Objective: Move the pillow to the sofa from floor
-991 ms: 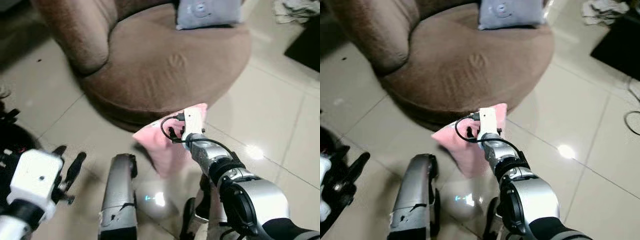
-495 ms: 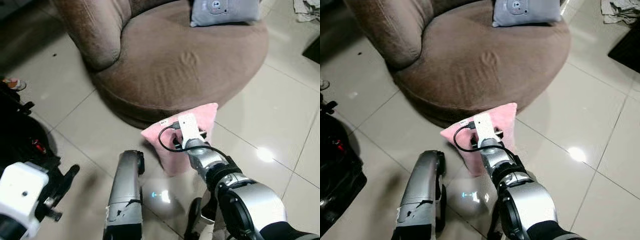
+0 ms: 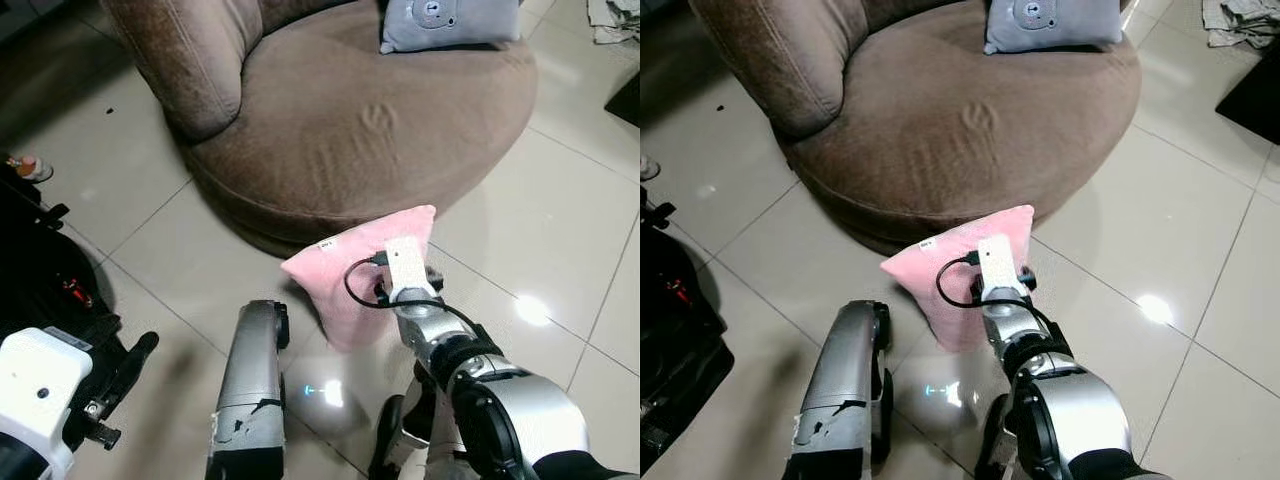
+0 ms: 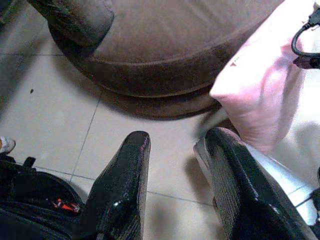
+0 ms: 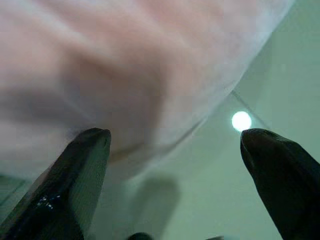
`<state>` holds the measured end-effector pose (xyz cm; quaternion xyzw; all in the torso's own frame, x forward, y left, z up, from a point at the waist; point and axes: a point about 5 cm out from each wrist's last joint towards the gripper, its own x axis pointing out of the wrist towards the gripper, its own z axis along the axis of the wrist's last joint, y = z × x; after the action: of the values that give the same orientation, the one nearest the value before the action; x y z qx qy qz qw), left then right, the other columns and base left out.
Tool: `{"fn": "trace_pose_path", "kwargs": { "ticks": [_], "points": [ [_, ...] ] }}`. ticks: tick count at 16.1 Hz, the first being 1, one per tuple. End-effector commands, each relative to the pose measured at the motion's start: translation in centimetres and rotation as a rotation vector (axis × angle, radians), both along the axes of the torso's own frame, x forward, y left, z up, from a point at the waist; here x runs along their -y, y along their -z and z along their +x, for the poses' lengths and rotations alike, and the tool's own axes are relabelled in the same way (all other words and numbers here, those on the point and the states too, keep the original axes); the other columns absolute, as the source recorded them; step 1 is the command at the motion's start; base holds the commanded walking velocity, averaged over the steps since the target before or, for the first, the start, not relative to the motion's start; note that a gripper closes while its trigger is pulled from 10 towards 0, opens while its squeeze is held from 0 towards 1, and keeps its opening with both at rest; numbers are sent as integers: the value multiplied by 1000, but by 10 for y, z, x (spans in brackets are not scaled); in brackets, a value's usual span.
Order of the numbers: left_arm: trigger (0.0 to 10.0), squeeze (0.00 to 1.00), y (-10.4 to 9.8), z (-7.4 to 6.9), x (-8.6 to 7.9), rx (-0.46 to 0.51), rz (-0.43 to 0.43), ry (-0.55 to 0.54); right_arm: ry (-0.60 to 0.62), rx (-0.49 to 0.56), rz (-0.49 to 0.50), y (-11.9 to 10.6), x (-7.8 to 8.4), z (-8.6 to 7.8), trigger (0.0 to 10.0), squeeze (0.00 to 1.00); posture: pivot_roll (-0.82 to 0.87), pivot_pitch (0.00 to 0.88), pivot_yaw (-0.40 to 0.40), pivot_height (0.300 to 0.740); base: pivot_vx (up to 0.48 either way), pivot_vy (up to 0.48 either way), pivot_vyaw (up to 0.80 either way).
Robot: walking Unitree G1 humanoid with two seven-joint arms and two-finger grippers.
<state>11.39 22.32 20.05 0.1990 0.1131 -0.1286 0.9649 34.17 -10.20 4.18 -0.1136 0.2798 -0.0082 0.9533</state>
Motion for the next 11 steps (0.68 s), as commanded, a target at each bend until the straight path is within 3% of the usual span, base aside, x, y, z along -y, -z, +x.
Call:
{"fn": "trace_pose_path", "kwargs": {
  "ticks": [1, 4, 7, 11],
  "points": [
    [10000, 0, -1, -3, 5, 0, -12, 14, -8, -69, 46, 14, -3, -11, 10000, 0, 658, 341, -2, 554, 0, 0, 0],
    [10000, 0, -2, -2, 6, 2, -11, 14, -48, -64, 239, 12, -18, -11, 10000, 0, 661, 337, -2, 554, 0, 0, 0],
    [10000, 0, -4, -3, 5, 4, -8, 6, -27, -62, 540, 6, -35, -9, 10000, 0, 663, 331, -6, 554, 0, 0, 0],
    [10000, 0, -4, -3, 6, 5, -9, 1, -123, -85, 687, 7, -53, -16, 10000, 0, 667, 327, -9, 554, 0, 0, 0]
  ]
}}
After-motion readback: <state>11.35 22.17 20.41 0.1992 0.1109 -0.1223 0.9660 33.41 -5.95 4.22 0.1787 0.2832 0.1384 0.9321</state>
